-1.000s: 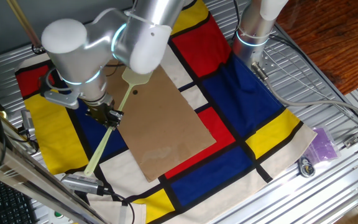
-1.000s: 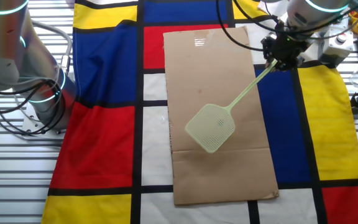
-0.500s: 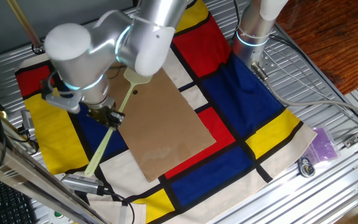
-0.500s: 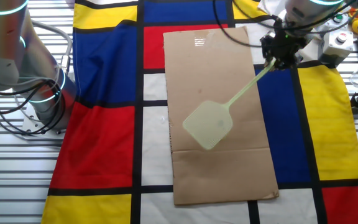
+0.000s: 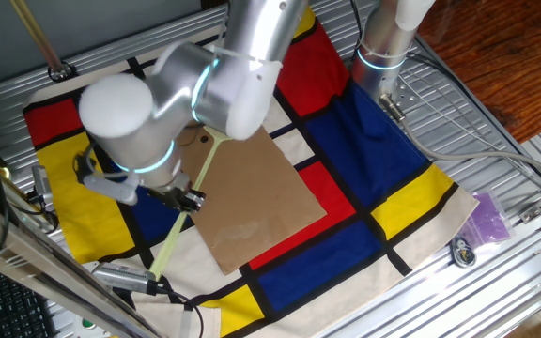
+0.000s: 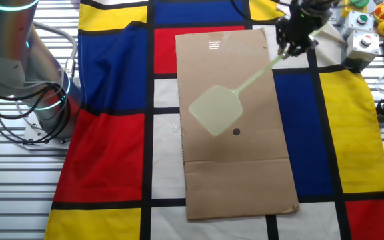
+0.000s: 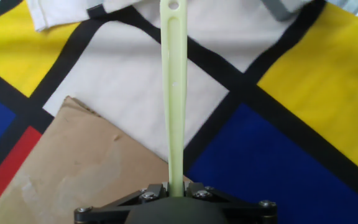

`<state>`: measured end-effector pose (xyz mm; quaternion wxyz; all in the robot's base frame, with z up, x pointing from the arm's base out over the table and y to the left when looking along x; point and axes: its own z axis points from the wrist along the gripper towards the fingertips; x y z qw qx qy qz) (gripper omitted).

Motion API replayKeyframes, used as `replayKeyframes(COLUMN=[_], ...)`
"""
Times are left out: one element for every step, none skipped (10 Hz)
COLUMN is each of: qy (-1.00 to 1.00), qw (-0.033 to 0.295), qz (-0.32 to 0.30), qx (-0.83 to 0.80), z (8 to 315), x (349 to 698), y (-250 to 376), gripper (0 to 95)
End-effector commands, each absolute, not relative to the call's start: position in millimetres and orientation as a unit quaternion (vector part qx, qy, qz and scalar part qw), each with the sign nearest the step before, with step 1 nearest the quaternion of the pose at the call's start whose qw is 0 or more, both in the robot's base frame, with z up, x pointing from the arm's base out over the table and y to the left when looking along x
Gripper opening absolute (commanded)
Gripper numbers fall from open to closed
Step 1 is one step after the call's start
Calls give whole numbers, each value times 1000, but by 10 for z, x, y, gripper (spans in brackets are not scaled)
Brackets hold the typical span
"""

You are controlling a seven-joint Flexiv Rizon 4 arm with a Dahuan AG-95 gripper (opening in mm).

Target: Swat with a flyswatter

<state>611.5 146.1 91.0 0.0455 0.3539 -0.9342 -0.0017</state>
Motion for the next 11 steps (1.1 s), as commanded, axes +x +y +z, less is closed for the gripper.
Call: replayKeyframes(qy=[-927,-923,-912,-904,-898,-887,-878,-876,-876,-876,-878], qw=[47,47,47,46,44,41,37,35,26,15,1], qz=[-5,-6,-5,-4,-5,-7,-8,-8,-10,-11,-14], qx=[371,382,408,426,438,461,478,480,481,482,478], z=[912,916,926,931,937,939,939,937,937,936,935], x=[6121,6127,6140,6149,6156,6158,6158,6158,6158,6157,6158], y=[1479,1482,1490,1497,1502,1503,1504,1505,1507,1511,1516], gripper=[0,0,0,0,0,0,0,0,0,0,0])
